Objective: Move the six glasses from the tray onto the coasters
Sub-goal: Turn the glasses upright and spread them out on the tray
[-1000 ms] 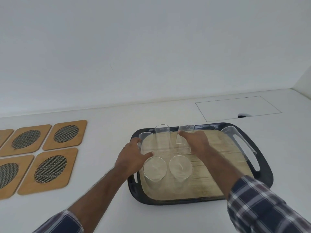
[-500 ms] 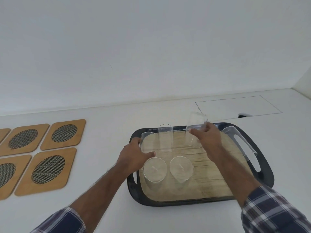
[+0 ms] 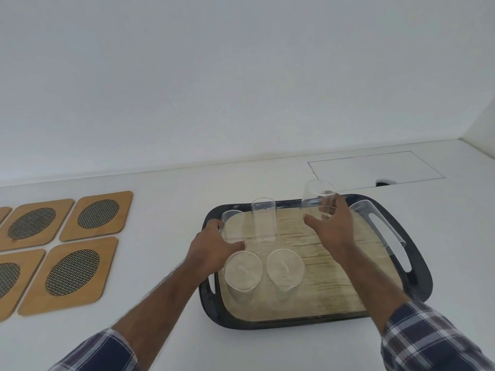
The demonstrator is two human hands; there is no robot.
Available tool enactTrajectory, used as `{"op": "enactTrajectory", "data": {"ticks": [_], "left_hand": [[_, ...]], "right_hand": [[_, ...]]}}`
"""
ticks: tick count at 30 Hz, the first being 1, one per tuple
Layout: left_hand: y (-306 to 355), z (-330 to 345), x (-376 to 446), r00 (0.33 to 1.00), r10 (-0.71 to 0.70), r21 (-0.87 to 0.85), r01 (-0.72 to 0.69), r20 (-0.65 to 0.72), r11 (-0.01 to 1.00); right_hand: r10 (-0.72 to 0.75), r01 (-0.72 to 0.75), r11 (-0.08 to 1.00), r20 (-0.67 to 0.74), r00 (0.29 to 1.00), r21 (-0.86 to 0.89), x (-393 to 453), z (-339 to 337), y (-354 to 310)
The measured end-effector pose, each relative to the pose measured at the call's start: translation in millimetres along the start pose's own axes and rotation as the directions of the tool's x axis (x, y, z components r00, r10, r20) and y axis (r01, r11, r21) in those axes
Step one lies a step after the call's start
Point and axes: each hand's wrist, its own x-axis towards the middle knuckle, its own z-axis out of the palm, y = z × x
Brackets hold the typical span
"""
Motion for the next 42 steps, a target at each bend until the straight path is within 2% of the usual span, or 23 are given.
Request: {"op": "enactTrajectory", "data": {"ticks": [12,14,16,17,19,20,22,25,28,31,38,42], "left_hand": [[-2.2,2.6,2.4,1.000,0.011,-0.019,-0.011,-0.001,1.000],[-2.7,2.8,2.7,1.000,0.012,-0.019,-0.012,-0.002,1.000],[-3.8,3.4,3.3,1.000,0.015,-0.026,-0.015,-0.002,1.000],[-4.6,3.7,3.6,1.000,0.017,-0.030,-0.017,-0.002,0.999],[-6.0,4.1,4.3,1.000,0.017,-0.035,-0.018,-0.002,0.999],[-6.5,4.4,4.6,1.000,0.017,-0.036,-0.017,-0.002,0.999],[-7.1,5.0,4.9,1.000,0.018,-0.036,-0.018,-0.003,0.999],[-7.3,5.4,4.5,1.000,0.022,-0.034,-0.023,-0.007,0.999],[-7.6,5.2,3.5,1.000,0.025,-0.036,-0.025,-0.009,0.999],[-7.8,5.9,2.5,0.999,0.031,-0.024,-0.031,-0.019,0.999],[-7.4,7.6,1.4,0.999,0.034,-0.011,-0.035,-0.034,0.999],[-6.6,6.4,1.9,0.999,0.031,-0.019,-0.031,-0.027,0.999]], "right_hand": [[-0.013,0.014,1.000,0.040,0.999,-0.028,-10.9,-1.3,3.5],[-0.084,0.080,0.996,-0.099,0.992,-0.047,-19.8,-6.1,-5.3],[-0.214,0.209,0.977,-0.257,0.943,-0.044,-30.7,-10.4,-19.7],[-0.274,0.276,0.961,-0.282,0.919,-0.034,-35.3,-11.1,-28.7],[-0.349,0.351,0.936,-0.190,0.918,-0.027,-40.5,-8.4,-44.9],[-0.334,0.334,0.943,-0.092,0.938,-0.017,-41.9,-4.6,-51.1],[-0.212,0.218,0.976,0.141,0.967,-0.025,-42.1,5.8,-58.9],[-0.014,0.106,0.964,0.352,0.936,-0.244,-37.3,23.4,-55.0],[0.141,0.046,0.899,0.388,0.911,-0.435,-31.6,37.5,-48.7],[0.271,-0.007,0.839,0.408,0.872,-0.543,-27.4,46.1,-48.6],[0.407,-0.163,0.853,0.437,0.802,-0.495,-21.4,60.1,-57.3],[0.405,-0.162,0.849,0.423,0.811,-0.502,-23.2,63.3,-60.4]]}}
